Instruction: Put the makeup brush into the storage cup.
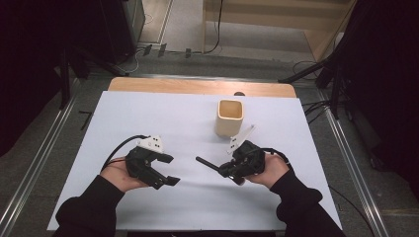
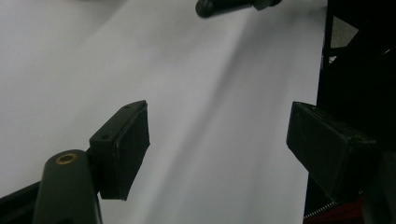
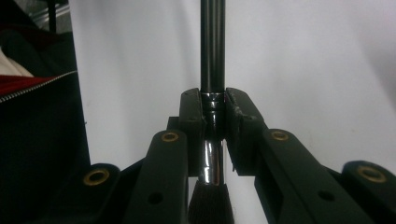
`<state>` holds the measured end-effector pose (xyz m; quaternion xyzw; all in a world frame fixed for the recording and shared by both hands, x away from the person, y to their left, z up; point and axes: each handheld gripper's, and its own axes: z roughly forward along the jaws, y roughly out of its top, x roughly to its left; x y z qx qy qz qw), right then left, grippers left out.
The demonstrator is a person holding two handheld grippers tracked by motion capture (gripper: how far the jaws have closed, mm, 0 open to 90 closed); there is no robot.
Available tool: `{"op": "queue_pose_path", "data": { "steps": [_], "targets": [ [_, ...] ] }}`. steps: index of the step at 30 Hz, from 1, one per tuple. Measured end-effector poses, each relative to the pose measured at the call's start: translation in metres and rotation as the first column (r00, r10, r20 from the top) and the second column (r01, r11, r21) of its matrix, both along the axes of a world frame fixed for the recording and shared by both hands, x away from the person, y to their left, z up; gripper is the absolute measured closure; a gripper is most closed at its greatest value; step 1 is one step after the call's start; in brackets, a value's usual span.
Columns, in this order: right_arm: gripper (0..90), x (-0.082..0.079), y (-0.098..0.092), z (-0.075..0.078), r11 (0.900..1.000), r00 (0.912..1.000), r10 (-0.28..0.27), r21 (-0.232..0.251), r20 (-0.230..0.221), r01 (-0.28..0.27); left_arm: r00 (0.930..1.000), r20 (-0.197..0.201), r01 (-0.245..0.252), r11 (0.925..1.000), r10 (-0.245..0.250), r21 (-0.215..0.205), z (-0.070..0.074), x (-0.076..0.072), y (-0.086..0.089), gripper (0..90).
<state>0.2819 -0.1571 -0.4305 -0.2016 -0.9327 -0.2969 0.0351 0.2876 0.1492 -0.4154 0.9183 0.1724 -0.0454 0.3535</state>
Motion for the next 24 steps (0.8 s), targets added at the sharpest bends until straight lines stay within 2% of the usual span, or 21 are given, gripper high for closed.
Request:
{"op": "queue_pose_path", "data": {
  "steps": [6, 8, 9, 15, 19, 22, 23, 24],
  "targets": [
    [78.9, 0.002, 0.011, -0.001, 0.998, 0.9996, 0.023, -0.052, -0.017, -0.024, 0.9993, -0.003, 0.038, 0.9992, -0.038, 0.01, 0.002, 0.0, -0.008, 20.8],
    [78.9, 0.002, 0.015, -0.002, 0.997, 0.9988, 0.044, -0.063, -0.021, -0.046, 0.9979, -0.021, 0.061, 0.9979, -0.061, 0.022, 0.002, -0.001, -0.011, 19.9],
    [79.0, 0.004, 0.017, -0.002, 0.996, 0.9983, 0.051, -0.07, -0.028, -0.053, 0.9979, -0.01, 0.065, 0.9972, -0.064, 0.037, 0.001, -0.001, -0.012, 18.8],
    [79.0, 0.009, 0.028, -0.003, 0.989, 0.9948, 0.091, -0.109, -0.046, -0.096, 0.9983, -0.013, 0.058, 0.9962, -0.058, 0.065, -0.002, 0.002, -0.01, 19.7],
    [78.9, 0.011, 0.035, -0.002, 0.984, 0.9927, 0.112, -0.131, -0.045, -0.117, 0.9978, -0.016, 0.066, 0.9953, -0.065, 0.071, -0.003, 0.002, -0.011, 19.9],
    [78.9, 0.012, 0.041, 0.001, 0.976, 0.9874, 0.156, -0.147, -0.029, -0.158, 0.9971, -0.017, 0.075, 0.995, -0.075, 0.065, -0.001, 0.002, -0.013, 20.0],
    [78.9, 0.011, 0.043, 0.001, 0.976, 0.9871, 0.156, -0.149, -0.037, -0.16, 0.9971, -0.016, 0.076, 0.995, -0.075, 0.065, -0.001, 0.002, -0.013, 19.9],
    [78.9, 0.012, 0.044, 0.001, 0.974, 0.9848, 0.173, -0.147, -0.018, -0.173, 0.997, -0.023, 0.075, 0.9952, -0.074, 0.063, -0.001, 0.002, -0.014, 20.0]
  ]
}}
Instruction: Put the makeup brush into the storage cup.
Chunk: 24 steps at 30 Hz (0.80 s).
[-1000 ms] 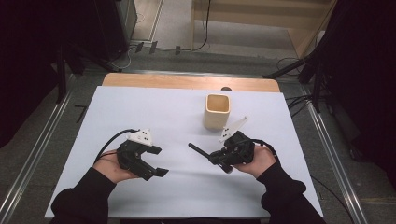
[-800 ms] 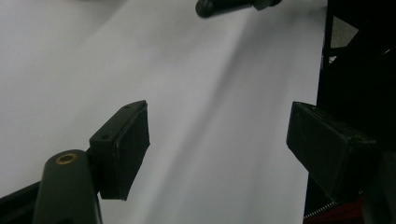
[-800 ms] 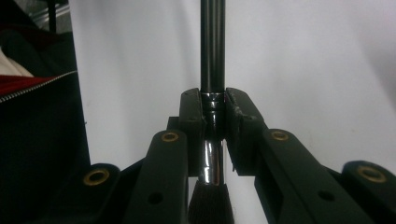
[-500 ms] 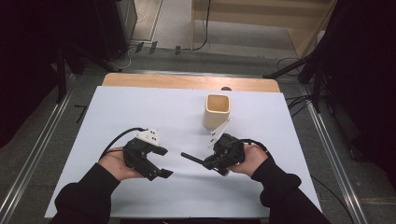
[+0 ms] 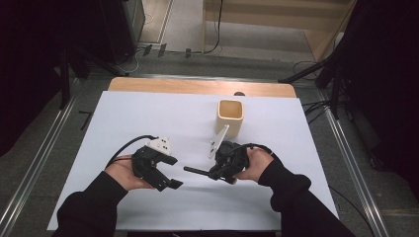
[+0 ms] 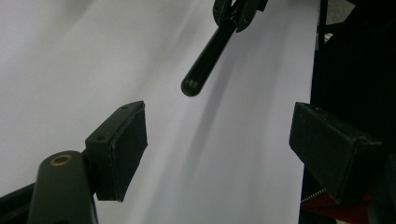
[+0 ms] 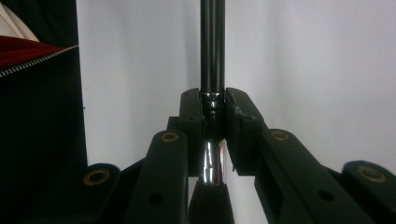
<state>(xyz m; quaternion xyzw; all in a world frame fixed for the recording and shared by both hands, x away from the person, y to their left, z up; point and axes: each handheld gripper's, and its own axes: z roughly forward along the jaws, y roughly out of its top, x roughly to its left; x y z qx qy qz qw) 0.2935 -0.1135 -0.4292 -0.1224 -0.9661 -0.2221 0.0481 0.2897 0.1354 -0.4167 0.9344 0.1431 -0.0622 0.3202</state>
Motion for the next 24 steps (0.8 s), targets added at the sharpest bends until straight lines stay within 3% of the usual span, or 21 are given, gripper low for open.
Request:
{"op": "queue_pose_path", "data": {
  "steps": [10, 16, 19, 21, 24],
  "targets": [
    [78.9, -0.004, 0.011, 0.005, 0.998, 0.9988, 0.047, -0.028, 0.007, -0.047, 0.9995, -0.018, 0.025, 0.9995, -0.024, 0.022, -0.004, 0.0, -0.009, 21.7],
    [78.9, -0.003, 0.017, 0.006, 0.995, 0.9953, 0.09, -0.042, 0.037, -0.088, 0.9995, -0.028, 0.018, 0.9998, -0.018, -0.002, -0.006, 0.0, -0.011, 23.3],
    [78.9, -0.004, 0.019, 0.007, 0.994, 0.995, 0.095, -0.05, 0.03, -0.094, 0.9992, -0.038, 0.008, 0.9999, -0.009, -0.014, -0.006, 0.0, -0.012, 23.3],
    [78.9, -0.003, 0.021, 0.008, 0.993, 0.9933, 0.106, -0.052, 0.047, -0.103, 0.9995, -0.029, 0.008, 0.9999, -0.009, -0.008, -0.006, 0.0, -0.013, 23.8],
    [78.9, -0.005, 0.024, 0.01, 0.993, 0.9931, 0.111, -0.043, 0.037, -0.109, 0.9992, -0.041, -0.002, 1.0, 0.002, 0.004, -0.009, 0.001, -0.015, 24.1]
  ]
}}
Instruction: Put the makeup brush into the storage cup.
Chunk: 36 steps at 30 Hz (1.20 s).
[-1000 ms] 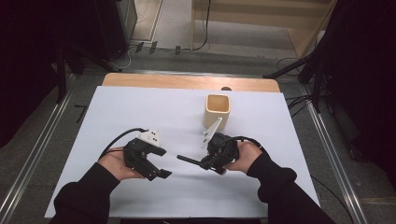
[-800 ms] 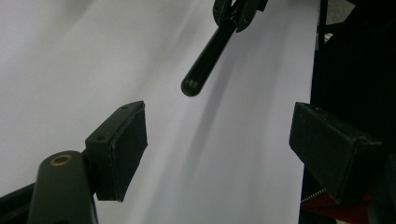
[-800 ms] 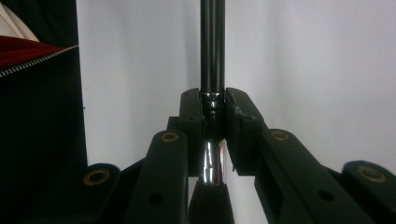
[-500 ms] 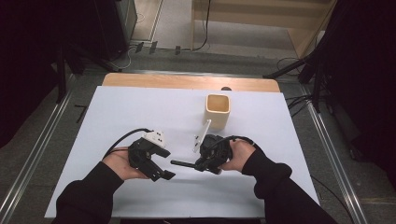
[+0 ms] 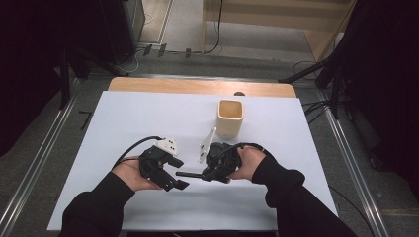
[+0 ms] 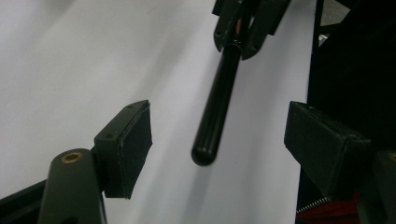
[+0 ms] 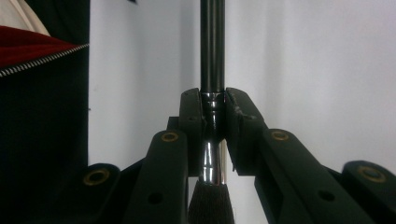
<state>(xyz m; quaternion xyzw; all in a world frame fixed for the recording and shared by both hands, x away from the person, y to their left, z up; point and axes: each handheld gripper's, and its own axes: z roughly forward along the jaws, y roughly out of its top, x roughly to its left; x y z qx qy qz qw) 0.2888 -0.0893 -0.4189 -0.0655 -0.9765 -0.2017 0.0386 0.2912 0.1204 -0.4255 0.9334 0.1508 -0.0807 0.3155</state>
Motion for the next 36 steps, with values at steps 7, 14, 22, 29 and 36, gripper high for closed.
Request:
{"op": "queue_pose_path", "data": {
  "steps": [7, 14, 22, 29, 36],
  "targets": [
    [78.9, 0.0, 0.006, 0.0, 1.0, 1.0, 0.005, -0.013, 0.003, -0.005, 0.9995, -0.026, 0.016, 0.9999, -0.016, 0.0, -0.002, 0.001, -0.003, 34.1],
    [78.9, 0.001, 0.011, -0.001, 1.0, 0.9996, 0.026, -0.015, 0.007, -0.026, 0.999, -0.046, 0.004, 1.0, -0.004, 0.004, -0.008, 0.002, -0.006, 42.3],
    [78.9, 0.0, 0.015, -0.004, 0.997, 0.9964, 0.071, -0.011, 0.046, -0.07, 0.9969, -0.078, 0.016, 0.9997, -0.015, 0.017, -0.014, 0.003, -0.01, 55.7],
    [78.9, -0.003, 0.019, -0.003, 0.995, 0.9953, 0.092, -0.033, 0.029, -0.091, 0.9952, -0.096, 0.022, 0.9992, -0.018, 0.034, -0.018, 0.001, -0.013, 62.3],
    [78.9, -0.006, 0.021, -0.004, 0.993, 0.9933, 0.112, -0.048, 0.029, -0.11, 0.9906, -0.129, 0.051, 0.9976, -0.045, 0.047, -0.018, 0.001, -0.013, 70.9]
  ]
}}
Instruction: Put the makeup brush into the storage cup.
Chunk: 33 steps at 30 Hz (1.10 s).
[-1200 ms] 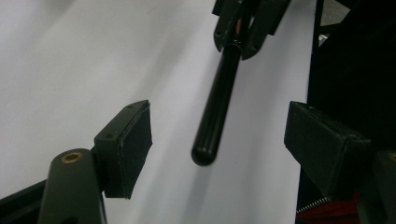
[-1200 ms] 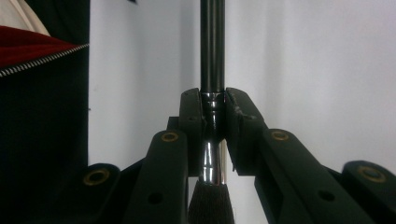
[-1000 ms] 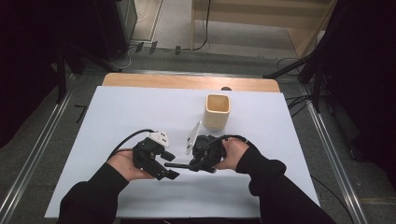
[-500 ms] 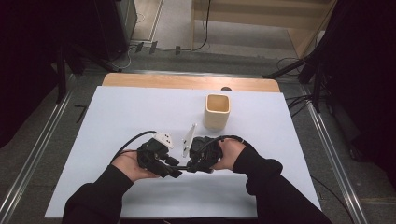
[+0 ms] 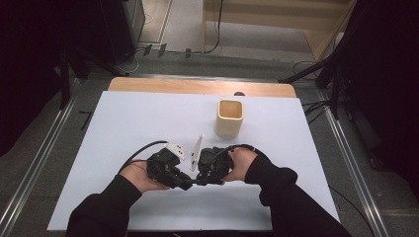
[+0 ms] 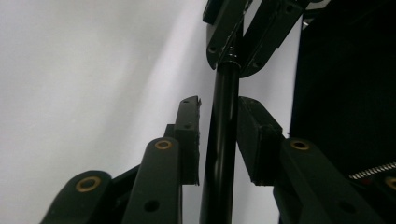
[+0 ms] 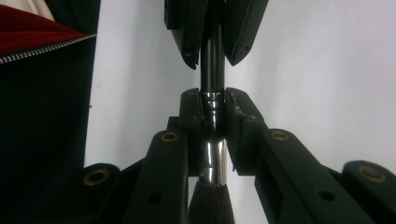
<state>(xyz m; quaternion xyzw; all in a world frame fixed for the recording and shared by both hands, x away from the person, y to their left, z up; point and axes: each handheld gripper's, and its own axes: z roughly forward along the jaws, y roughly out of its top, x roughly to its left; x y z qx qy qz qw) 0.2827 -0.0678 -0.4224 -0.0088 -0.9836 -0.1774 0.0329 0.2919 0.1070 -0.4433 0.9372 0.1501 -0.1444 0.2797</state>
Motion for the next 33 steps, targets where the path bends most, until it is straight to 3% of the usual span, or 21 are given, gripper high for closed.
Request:
{"op": "queue_pose_path", "data": {
  "steps": [9, 13, 20, 23, 25, 26, 27, 30, 33],
  "targets": [
    [78.9, -0.003, 0.001, -0.001, 0.999, 0.9994, 0.033, 0.003, -0.009, -0.033, 0.999, -0.017, 0.041, 0.9991, -0.041, 0.008, -0.002, -0.003, -0.003, 77.8],
    [78.8, -0.003, 0.001, -0.001, 0.998, 0.9985, 0.054, 0.011, -0.005, -0.054, 0.9971, -0.042, 0.064, 0.998, -0.063, 0.007, -0.003, -0.002, -0.003, 79.1],
    [78.2, -0.004, 0.0, 0.0, 0.999, 0.9984, 0.049, 0.003, -0.028, -0.049, 0.9948, -0.082, 0.059, 0.9982, -0.06, -0.008, -0.004, -0.002, -0.003, 79.7],
    [77.2, -0.004, 0.0, -0.001, 0.999, 0.9981, 0.046, 0.002, -0.041, -0.045, 0.9946, -0.077, 0.07, 0.9975, -0.07, -0.003, -0.003, -0.002, -0.003, 79.8],
    [71.5, -0.003, -0.001, -0.001, 0.999, 0.9979, 0.035, 0.013, -0.055, -0.034, 0.995, -0.079, 0.061, 0.9981, -0.061, -0.003, -0.004, -0.002, -0.002, 79.8],
    [66.2, -0.003, -0.001, 0.0, 1.0, 0.9987, 0.023, 0.006, -0.047, -0.022, 0.9954, -0.088, 0.037, 0.9992, -0.038, -0.013, -0.004, -0.002, -0.002, 79.8],
    [64.2, -0.002, -0.002, 0.002, 1.0, 0.9992, 0.008, 0.01, -0.039, -0.008, 0.995, -0.09, 0.043, 0.999, -0.044, -0.009, -0.004, -0.001, -0.001, 79.8],
    [57.7, -0.002, -0.007, 0.006, 0.998, 0.9984, -0.037, 0.05, -0.042, 0.039, 0.9953, -0.091, 0.032, 0.9994, -0.033, -0.009, -0.004, 0.0, 0.001, 79.8],
    [53.9, -0.001, -0.016, 0.012, 0.989, 0.9949, -0.094, 0.111, -0.035, 0.098, 0.9947, -0.102, 0.011, 0.9999, -0.012, -0.011, -0.006, 0.002, 0.003, 79.8]
  ]
}}
